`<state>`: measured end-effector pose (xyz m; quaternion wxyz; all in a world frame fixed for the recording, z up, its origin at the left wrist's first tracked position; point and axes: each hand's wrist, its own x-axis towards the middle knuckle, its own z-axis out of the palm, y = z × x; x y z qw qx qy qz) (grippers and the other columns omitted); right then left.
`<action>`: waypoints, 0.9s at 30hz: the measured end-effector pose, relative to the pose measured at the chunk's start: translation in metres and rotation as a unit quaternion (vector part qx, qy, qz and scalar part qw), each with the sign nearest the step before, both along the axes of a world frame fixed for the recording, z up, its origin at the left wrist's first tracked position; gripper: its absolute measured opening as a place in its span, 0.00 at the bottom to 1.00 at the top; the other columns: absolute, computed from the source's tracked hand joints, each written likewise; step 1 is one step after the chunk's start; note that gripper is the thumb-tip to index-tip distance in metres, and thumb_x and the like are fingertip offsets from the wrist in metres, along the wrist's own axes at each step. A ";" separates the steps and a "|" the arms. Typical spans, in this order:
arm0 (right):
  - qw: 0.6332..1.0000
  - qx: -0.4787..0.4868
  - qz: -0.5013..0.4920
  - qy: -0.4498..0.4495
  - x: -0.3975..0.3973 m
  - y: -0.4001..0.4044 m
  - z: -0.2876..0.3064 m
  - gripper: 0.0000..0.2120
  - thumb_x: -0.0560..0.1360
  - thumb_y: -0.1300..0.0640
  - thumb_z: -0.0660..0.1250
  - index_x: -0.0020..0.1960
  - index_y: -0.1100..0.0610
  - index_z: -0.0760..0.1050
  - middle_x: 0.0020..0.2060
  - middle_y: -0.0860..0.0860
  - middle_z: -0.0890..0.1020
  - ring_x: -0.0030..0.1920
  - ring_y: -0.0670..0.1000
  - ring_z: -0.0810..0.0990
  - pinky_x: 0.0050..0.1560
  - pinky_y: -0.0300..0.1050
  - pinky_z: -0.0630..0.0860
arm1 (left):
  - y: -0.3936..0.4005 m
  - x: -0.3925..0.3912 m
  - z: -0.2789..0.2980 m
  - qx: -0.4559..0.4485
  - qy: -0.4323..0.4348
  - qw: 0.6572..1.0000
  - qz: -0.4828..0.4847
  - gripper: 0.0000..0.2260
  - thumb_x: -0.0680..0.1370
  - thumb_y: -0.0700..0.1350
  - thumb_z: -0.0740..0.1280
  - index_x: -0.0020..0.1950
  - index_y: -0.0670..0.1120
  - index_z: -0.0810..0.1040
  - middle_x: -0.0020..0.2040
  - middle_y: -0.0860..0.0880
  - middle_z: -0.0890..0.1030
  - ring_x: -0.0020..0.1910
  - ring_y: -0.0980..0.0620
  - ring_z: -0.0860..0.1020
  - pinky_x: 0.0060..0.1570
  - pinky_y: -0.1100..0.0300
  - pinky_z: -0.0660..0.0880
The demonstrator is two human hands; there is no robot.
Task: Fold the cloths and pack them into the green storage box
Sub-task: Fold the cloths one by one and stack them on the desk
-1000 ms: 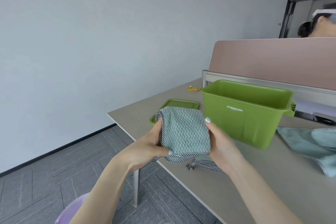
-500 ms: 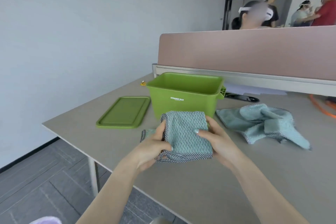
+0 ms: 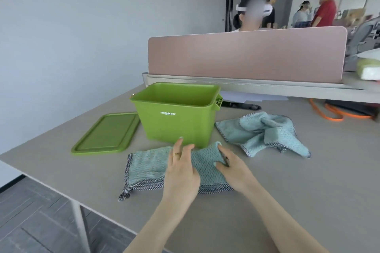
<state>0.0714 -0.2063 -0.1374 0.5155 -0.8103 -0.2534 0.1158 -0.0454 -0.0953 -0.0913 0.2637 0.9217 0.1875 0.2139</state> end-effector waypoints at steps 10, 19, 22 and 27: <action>0.925 -0.135 -0.151 -0.322 -0.018 -0.005 0.011 0.22 0.76 0.48 0.57 0.68 0.55 0.66 0.69 0.51 0.69 0.65 0.57 0.71 0.60 0.52 0.70 | -0.005 0.048 -0.036 0.097 0.262 0.960 -0.028 0.36 0.77 0.64 0.52 0.77 0.49 0.43 0.78 0.44 0.45 0.77 0.43 0.44 0.74 0.50 0.48; 0.949 -0.261 0.028 -0.176 -0.014 0.003 -0.002 0.25 0.79 0.41 0.47 0.74 0.47 0.57 0.76 0.44 0.56 0.76 0.47 0.50 0.75 0.52 0.44 | -0.004 0.045 -0.043 0.104 0.214 0.971 -0.034 0.30 0.76 0.61 0.52 0.76 0.58 0.48 0.79 0.47 0.45 0.77 0.44 0.44 0.74 0.51 0.45; 0.957 -0.137 -0.084 -0.239 -0.007 -0.007 0.004 0.23 0.78 0.46 0.54 0.70 0.51 0.66 0.74 0.50 0.62 0.75 0.54 0.56 0.74 0.56 0.51 | -0.002 0.046 -0.045 0.105 0.210 0.972 -0.028 0.35 0.72 0.69 0.53 0.76 0.58 0.50 0.79 0.48 0.47 0.77 0.45 0.44 0.74 0.50 0.46; 0.870 -0.148 -0.324 -0.342 0.024 -0.052 0.022 0.32 0.66 0.70 0.62 0.68 0.52 0.67 0.73 0.52 0.64 0.73 0.59 0.57 0.70 0.59 0.50 | -0.001 0.046 -0.049 0.114 0.178 0.977 -0.029 0.38 0.70 0.72 0.53 0.76 0.56 0.53 0.79 0.49 0.50 0.77 0.46 0.46 0.74 0.50 0.47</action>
